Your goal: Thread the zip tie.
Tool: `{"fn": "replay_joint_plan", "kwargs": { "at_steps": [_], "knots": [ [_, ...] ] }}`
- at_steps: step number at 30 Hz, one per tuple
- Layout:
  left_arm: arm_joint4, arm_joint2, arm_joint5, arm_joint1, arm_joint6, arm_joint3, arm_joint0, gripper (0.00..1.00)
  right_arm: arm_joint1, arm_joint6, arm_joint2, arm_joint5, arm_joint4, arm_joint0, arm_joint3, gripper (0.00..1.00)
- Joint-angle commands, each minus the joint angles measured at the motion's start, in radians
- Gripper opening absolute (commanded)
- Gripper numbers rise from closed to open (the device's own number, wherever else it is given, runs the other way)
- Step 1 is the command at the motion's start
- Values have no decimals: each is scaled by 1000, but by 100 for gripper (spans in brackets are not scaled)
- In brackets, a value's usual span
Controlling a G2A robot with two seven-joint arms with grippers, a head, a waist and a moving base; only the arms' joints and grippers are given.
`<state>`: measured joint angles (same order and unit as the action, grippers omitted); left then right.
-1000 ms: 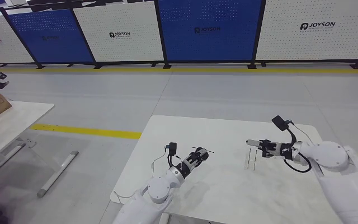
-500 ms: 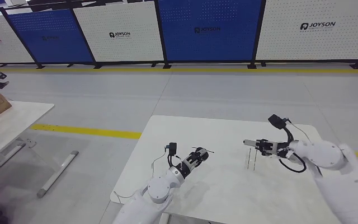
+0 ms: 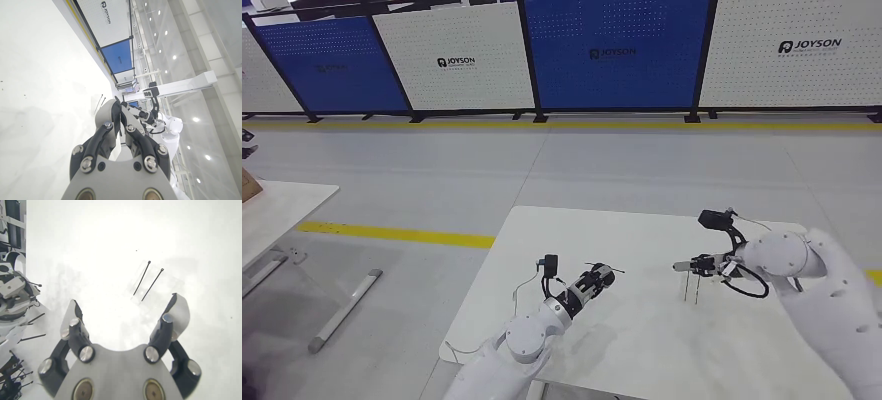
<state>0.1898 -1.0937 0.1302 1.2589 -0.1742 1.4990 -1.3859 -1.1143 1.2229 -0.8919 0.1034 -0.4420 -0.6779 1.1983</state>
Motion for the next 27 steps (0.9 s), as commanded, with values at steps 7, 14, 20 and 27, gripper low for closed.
{"fn": "replay_joint_plan", "kwargs": {
  "at_steps": [7, 14, 20, 27],
  "knots": [
    [0, 0, 0, 0, 0, 0, 0, 0, 0, -12, 15, 18, -52, -5, 14, 100],
    [0, 0, 0, 0, 0, 0, 0, 0, -24, 68, 104, 142, -169, 45, 54, 100],
    [0, 0, 0, 0, 0, 0, 0, 0, -34, 120, 127, 127, -153, 63, 19, 100],
    [0, 0, 0, 0, 0, 0, 0, 0, -33, 84, 116, 138, -144, 45, 10, 100]
  ]
}}
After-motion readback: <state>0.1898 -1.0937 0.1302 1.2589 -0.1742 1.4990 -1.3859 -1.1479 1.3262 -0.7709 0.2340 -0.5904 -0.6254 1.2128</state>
